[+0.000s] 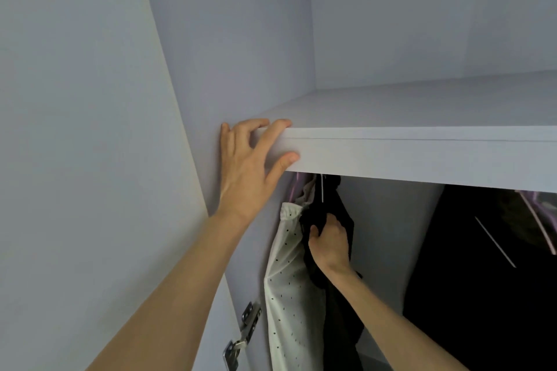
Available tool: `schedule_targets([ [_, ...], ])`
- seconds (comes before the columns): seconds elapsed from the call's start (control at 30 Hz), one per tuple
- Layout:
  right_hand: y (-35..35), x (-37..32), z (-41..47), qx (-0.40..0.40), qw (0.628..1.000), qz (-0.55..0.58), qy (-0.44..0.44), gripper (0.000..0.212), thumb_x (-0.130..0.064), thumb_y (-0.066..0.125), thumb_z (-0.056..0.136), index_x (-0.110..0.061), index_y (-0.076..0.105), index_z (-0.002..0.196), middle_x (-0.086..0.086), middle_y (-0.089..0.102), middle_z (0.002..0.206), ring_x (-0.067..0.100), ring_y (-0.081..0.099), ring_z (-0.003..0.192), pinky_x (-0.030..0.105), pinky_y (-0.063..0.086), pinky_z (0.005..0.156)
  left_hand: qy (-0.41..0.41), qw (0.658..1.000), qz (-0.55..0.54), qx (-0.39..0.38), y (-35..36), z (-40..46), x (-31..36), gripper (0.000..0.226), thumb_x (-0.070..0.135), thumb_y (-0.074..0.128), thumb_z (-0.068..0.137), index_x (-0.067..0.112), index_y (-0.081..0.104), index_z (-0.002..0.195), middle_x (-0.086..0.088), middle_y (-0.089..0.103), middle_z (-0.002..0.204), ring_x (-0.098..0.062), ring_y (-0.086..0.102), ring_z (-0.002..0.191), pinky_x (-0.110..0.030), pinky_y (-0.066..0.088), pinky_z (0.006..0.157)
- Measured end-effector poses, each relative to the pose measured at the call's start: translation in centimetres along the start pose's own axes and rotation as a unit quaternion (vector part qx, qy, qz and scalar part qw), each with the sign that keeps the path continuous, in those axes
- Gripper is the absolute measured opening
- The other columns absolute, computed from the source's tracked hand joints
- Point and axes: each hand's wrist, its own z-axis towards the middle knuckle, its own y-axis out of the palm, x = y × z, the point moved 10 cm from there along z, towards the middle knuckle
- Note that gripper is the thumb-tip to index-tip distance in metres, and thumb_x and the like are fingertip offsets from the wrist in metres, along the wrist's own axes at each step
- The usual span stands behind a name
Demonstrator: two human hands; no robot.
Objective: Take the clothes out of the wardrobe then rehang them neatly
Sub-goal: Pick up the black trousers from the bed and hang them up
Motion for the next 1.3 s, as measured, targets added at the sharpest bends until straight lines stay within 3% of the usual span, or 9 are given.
schedule_targets([
  [0.1,1.1,-0.3,-1.4,0.01,0.997,-0.066,-0.028,0.056,-0.014,0.046,0.093,-0.008,0.024,0.145,0.011,0.04,0.132,0.027,0.036,0.123,0.036,0.035,0.1,0.0,1.0,0.002,0.009,-0.1,-0.1,0.0,0.043,0.059,0.035,0.089,0.034,0.044,0.123,-0.009,0.047,0.118,-0.023,0.043,0.115,-0.039,0.001,0.114],
  [0.27,3.6,-1.2,-1.6,-0.033,0.997,-0.022,-0.065,0.062,-0.001,0.045,0.09,-0.008,0.021,0.146,0.011,0.038,0.132,0.026,0.052,0.112,0.024,0.042,0.091,0.0,1.0,0.001,0.014,-0.2,0.0,0.1,0.042,0.058,0.036,0.089,0.034,0.044,0.123,-0.009,0.046,0.118,-0.019,0.039,0.116,-0.048,0.008,0.114],
  [0.5,6.9,-2.3,-0.7,-0.086,0.99,-0.046,-0.1,0.064,-0.017,0.047,0.092,-0.014,0.016,0.148,0.004,0.032,0.138,0.026,0.051,0.114,0.037,0.049,0.086,0.001,1.0,-0.003,0.021,0.0,-0.1,0.0,0.04,0.056,0.036,0.09,0.034,0.044,0.123,-0.009,0.045,0.118,-0.02,0.04,0.116,-0.044,0.004,0.114],
  [0.67,8.2,-2.3,-0.3,-0.109,0.988,-0.037,-0.104,0.068,-0.027,0.049,0.092,-0.015,0.014,0.148,0.004,0.029,0.136,0.022,0.049,0.115,0.034,0.048,0.086,0.004,1.0,-0.003,0.015,0.2,-0.1,0.0,0.041,0.057,0.033,0.091,0.033,0.043,0.123,-0.01,0.045,0.119,-0.019,0.038,0.118,-0.038,-0.001,0.114],
  [0.83,8.8,-1.7,-0.2,-0.176,0.98,0.001,-0.093,0.078,-0.037,0.052,0.091,-0.014,0.006,0.149,0.008,0.019,0.138,0.021,0.032,0.128,0.022,0.029,0.106,-0.012,1.0,0.016,-0.021,0.6,-0.3,-0.3,0.044,0.056,0.03,0.093,0.032,0.04,0.128,-0.008,0.043,0.125,-0.022,0.035,0.126,-0.035,-0.003,0.115],
  [0.93,8.5,-1.0,-0.3,-0.238,0.968,-0.032,-0.079,0.078,-0.041,0.048,0.093,-0.019,-0.001,0.149,0.01,0.01,0.147,0.025,0.027,0.135,0.03,0.028,0.111,-0.038,0.998,0.046,-0.035,0.7,-1.0,-0.5,0.047,0.053,0.025,0.095,0.031,0.032,0.136,-0.008,0.037,0.141,-0.026,0.021,0.138,-0.043,0.01,0.116],
  [1.0,7.7,-1.1,-0.8,-0.261,0.957,-0.071,-0.107,0.075,-0.04,0.044,0.095,-0.017,-0.002,0.149,0.009,0.006,0.152,0.026,0.02,0.139,0.034,0.025,0.113,-0.056,0.997,0.036,-0.046,0.4,-1.6,-0.4,0.05,0.05,0.028,0.095,0.03,0.028,0.141,-0.006,0.029,0.149,-0.024,0.012,0.142,-0.036,0.013,0.116],
  [1.1,5.8,-0.8,-2.3,-0.249,0.953,-0.089,-0.149,0.069,-0.037,0.043,0.096,-0.015,0.005,0.15,0.008,0.007,0.156,0.023,0.012,0.143,0.034,0.018,0.116,-0.079,0.994,0.019,-0.077,-0.6,-3.5,-0.4,0.057,0.051,0.033,0.093,0.027,0.029,0.144,-0.003,0.022,0.153,-0.02,0.01,0.143,-0.02,0.008,0.112],
  [1.3,3.0,0.6,-9.2,-0.235,0.935,-0.161,-0.211,0.063,-0.037,0.039,0.098,-0.017,0.007,0.149,0.004,0.006,0.157,0.018,0.007,0.144,0.039,0.009,0.117,-0.084,0.979,0.078,-0.168,-2.6,-13.7,1.0,0.051,0.039,0.033,0.094,0.026,0.029,0.143,-0.006,0.024,0.153,-0.019,0.011,0.142,-0.032,0.015,0.112],
])
